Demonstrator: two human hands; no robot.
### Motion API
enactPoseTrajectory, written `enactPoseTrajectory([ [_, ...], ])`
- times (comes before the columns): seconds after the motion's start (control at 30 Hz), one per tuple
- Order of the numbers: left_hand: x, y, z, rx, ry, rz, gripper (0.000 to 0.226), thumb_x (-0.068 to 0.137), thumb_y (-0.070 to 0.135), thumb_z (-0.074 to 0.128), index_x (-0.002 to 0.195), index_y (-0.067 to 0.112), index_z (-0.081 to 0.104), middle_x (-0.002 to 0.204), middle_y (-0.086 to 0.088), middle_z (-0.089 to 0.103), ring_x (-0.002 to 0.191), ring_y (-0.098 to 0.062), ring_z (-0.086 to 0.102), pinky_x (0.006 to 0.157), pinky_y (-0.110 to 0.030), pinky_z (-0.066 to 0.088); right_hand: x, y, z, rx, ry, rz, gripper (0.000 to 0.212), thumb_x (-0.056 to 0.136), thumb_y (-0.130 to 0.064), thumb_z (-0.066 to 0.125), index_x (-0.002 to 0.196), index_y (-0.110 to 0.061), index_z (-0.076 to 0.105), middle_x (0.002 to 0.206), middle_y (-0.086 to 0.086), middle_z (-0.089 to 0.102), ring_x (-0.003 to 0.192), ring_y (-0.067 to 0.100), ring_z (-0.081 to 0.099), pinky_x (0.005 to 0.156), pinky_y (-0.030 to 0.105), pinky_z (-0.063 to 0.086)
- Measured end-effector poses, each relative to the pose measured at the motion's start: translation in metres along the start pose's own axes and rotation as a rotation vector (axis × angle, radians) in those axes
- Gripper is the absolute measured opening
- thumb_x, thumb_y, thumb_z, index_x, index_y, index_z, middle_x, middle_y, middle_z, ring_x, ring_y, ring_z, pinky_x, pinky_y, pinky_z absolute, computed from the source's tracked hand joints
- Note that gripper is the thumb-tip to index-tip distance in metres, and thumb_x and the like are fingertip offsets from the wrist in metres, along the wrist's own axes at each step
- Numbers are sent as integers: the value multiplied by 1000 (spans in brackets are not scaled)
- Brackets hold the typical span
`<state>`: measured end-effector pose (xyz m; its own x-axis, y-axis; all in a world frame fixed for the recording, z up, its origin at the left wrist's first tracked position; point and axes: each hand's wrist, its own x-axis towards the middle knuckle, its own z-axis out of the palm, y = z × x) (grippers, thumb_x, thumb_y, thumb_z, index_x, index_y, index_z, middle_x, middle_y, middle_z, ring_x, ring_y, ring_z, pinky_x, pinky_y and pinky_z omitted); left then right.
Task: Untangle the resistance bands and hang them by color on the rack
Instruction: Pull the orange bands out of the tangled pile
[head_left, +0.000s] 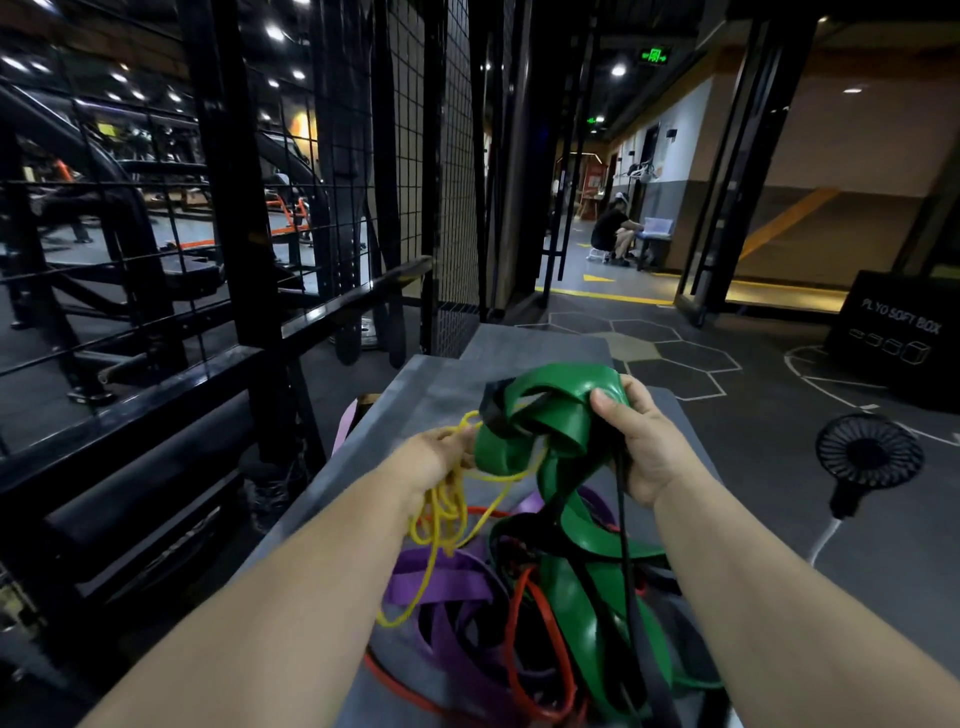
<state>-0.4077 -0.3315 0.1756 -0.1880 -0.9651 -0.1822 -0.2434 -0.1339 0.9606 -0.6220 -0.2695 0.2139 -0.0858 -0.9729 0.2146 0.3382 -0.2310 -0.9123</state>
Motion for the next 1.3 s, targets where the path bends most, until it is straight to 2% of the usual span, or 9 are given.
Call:
enactPoseTrajectory([
  [0.07,-13,7,9,-160,-113,-103,36,94,38,58,84,5,65,59,-9,68,44,-20,62,38,-26,47,3,6,3,-52,58,24,22,78,-15,68,96,-17,55,85,4,70,75,18,67,67,30,58],
  [0.2,-19,15,21,-237,-151,-146,33,100,32,47,82,8,60,44,-8,60,29,-17,54,30,-22,43,6,21,3,-70,233,95,15,90,-15,66,99,-17,54,95,10,68,80,23,67,64,34,56],
  [0.4,6,-4,2,-148,37,-186,47,96,40,54,128,6,54,108,-21,63,77,-32,62,70,-40,52,5,18,3,225,257,101,17,92,-24,61,106,-15,57,94,10,70,73,22,72,56,34,57],
  [0.63,11,-23,-11,-206,161,-219,42,100,34,47,66,10,49,63,-8,49,43,-18,41,48,-24,36,7,2,-5,462,236,87,47,75,-39,63,111,-9,65,103,10,71,93,26,68,87,41,55],
  [0.73,7,-15,-10,-110,179,-113,36,100,36,48,72,13,54,66,-6,50,55,-18,43,55,-26,37,14,2,-12,372,330,41,61,74,-36,68,127,-9,57,117,15,68,98,30,69,81,47,58],
  [0.87,-1,11,-5,5,116,43,28,101,37,43,90,16,58,73,2,52,60,-11,47,53,-25,36,21,16,-10,36,460,95,33,88,-27,70,112,-12,53,108,16,66,91,30,67,71,43,57],
  [1.0,-11,35,-5,131,36,127,34,99,44,43,92,16,60,73,0,53,62,-13,51,51,-25,39,20,39,-3,-516,332,257,90,68,-52,81,140,-17,39,138,16,52,117,32,57,100,48,47],
  [1.1,-21,51,-9,184,-15,196,36,99,45,43,87,17,61,69,-1,53,58,-15,52,53,-25,41,15,37,12,-862,216,255,79,88,-54,59,152,-23,24,154,9,34,139,28,35,107,36,35],
  [1.3,-45,77,-16,289,-122,374,31,99,46,43,91,22,60,70,0,53,59,-11,51,51,-20,44,-6,10,52,-471,-66,132,62,88,-62,47,145,-40,35,144,-18,34,136,6,29,113,39,26],
])
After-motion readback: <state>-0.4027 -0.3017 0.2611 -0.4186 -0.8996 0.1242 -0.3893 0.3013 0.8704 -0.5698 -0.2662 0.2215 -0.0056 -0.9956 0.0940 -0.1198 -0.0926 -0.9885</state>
